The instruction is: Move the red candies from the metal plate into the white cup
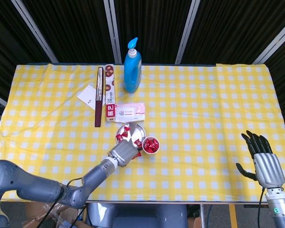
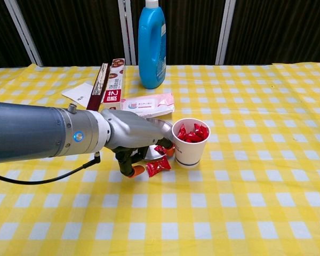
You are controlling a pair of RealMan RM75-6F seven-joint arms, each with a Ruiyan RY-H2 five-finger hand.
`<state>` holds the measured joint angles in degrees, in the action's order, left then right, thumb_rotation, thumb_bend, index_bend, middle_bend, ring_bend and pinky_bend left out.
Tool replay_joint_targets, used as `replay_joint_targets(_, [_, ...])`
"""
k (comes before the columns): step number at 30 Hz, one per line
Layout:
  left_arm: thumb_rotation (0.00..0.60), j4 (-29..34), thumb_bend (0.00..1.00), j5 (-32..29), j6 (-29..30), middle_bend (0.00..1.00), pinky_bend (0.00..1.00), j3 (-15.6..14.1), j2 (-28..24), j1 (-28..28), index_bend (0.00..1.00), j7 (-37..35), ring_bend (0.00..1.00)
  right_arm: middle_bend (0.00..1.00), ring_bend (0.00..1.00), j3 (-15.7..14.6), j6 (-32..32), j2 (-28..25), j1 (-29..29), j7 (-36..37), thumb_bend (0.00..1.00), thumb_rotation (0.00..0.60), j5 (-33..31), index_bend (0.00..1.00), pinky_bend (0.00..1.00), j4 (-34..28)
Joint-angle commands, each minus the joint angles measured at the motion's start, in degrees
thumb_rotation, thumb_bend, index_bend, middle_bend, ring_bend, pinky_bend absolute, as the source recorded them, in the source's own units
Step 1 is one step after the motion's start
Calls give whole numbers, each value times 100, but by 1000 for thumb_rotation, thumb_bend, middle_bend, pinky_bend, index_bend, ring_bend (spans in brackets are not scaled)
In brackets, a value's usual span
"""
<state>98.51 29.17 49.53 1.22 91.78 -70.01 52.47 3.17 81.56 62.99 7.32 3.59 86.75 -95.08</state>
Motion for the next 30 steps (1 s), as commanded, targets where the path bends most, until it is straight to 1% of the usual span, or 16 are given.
replay_joint_targets(1, [600,-47,525,-7,-32,812,933,-15,55,-30,148,-54,888,0,0,1,6,-1,-1,4,356,600,3,0,0,-1])
replay_joint_targets(4, [600,-89,526,-20,-47,815,933,-57,110,-77,154,-72,888,0,0,0,16,0,-5,7,356,600,11,0,0,0])
replay_joint_targets(10, [600,-74,525,-44,-50,821,933,-123,138,-134,246,-131,888,0,0,3,29,1,-10,14,356,600,12,0,0,4])
replay_joint_targets(12, [600,-33,525,-41,-55,822,933,-147,104,-142,296,-166,888,0,0,5,31,4,-10,10,356,600,11,0,0,4])
replay_joint_targets(15, [600,24,525,-28,-70,823,933,-157,48,-132,398,-239,888,0,0,7,32,9,-9,5,356,600,10,0,0,6])
replay_joint_targets(17, [600,69,525,28,-84,823,933,-181,-22,-127,439,-302,888,0,0,7,33,15,-9,-8,357,600,11,0,0,9])
replay_joint_targets(18, [600,77,525,49,-81,823,933,-185,-39,-124,440,-324,888,0,0,7,35,17,-10,-12,357,600,12,0,0,9])
replay_joint_targets(19, [600,86,525,71,-74,823,933,-190,-54,-118,417,-349,888,0,0,7,37,19,-11,-14,357,600,12,0,0,10])
replay_joint_targets(21, [600,108,510,128,-47,822,933,-183,-87,-93,322,-432,889,0,0,8,41,21,-13,-20,356,600,10,0,0,9])
replay_joint_targets(23, [600,111,469,209,4,822,933,-159,-101,-56,269,-528,888,0,0,8,39,23,-13,-21,356,600,8,0,0,12])
replay_joint_targets(30, [600,83,281,427,323,814,933,-129,-93,72,231,-685,888,0,0,8,35,25,-11,-27,356,600,7,0,0,9])
